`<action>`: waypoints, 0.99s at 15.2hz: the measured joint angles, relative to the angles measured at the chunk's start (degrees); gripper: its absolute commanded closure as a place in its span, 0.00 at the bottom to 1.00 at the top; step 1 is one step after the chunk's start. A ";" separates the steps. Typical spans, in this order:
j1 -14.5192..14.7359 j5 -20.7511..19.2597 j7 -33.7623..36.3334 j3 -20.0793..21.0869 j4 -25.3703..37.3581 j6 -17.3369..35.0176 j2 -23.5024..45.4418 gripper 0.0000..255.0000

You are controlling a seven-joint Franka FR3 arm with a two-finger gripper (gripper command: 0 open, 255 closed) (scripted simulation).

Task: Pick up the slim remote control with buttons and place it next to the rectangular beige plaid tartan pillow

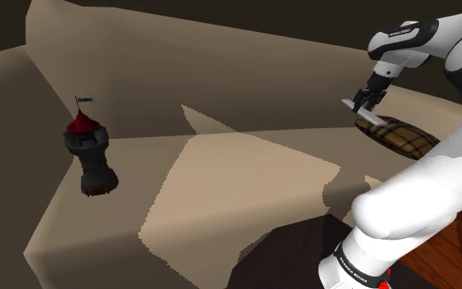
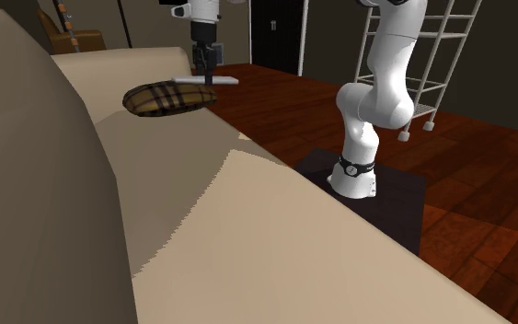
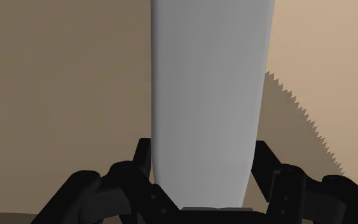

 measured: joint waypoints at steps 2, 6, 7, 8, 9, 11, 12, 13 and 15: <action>-0.99 0.32 -2.81 -1.69 0.70 -0.28 0.48 1.00; -3.02 2.64 -9.44 -5.61 4.15 -0.80 4.09 1.00; -3.67 3.50 -11.39 -6.70 4.99 -0.70 5.31 1.00; -4.28 3.93 -12.96 -7.53 5.39 -0.80 5.80 1.00; -5.01 4.70 -14.82 -8.53 6.65 -1.37 6.81 1.00; -6.47 6.80 -18.53 -10.34 9.53 -2.39 9.54 1.00; -7.61 8.33 -20.94 -11.46 11.05 -2.62 11.51 1.00; -8.51 9.52 -22.74 -12.16 12.57 -3.24 12.99 1.00; -10.77 12.27 -26.53 -13.43 15.64 -4.24 16.39 1.00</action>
